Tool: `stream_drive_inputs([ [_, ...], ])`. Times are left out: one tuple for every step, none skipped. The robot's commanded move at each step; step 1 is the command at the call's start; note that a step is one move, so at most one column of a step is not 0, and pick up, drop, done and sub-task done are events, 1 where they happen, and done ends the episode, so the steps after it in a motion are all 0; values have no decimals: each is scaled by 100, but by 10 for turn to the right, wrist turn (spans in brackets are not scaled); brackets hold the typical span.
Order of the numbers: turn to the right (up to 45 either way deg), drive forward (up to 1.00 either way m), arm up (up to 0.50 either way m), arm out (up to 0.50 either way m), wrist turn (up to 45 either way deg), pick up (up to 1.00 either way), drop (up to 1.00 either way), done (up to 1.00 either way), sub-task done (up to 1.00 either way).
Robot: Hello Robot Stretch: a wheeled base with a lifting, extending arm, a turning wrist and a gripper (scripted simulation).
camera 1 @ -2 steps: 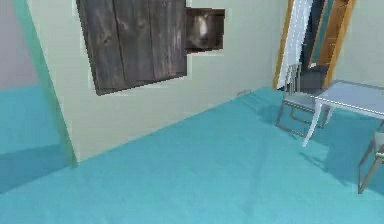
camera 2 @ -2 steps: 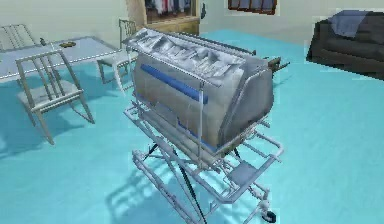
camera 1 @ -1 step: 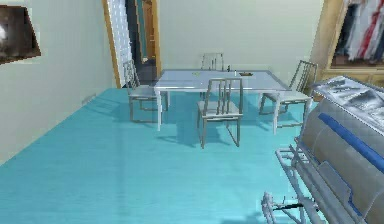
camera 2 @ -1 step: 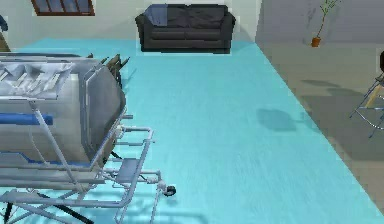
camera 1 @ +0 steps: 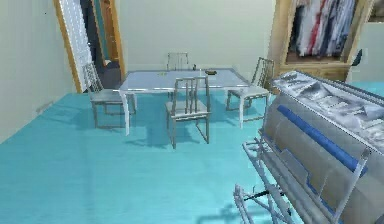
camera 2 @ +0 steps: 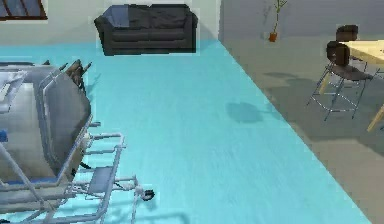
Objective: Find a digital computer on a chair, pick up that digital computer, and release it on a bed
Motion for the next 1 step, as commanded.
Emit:
stream_drive_inputs([
  [0,100,0,0,0,0,0,0,0],
])
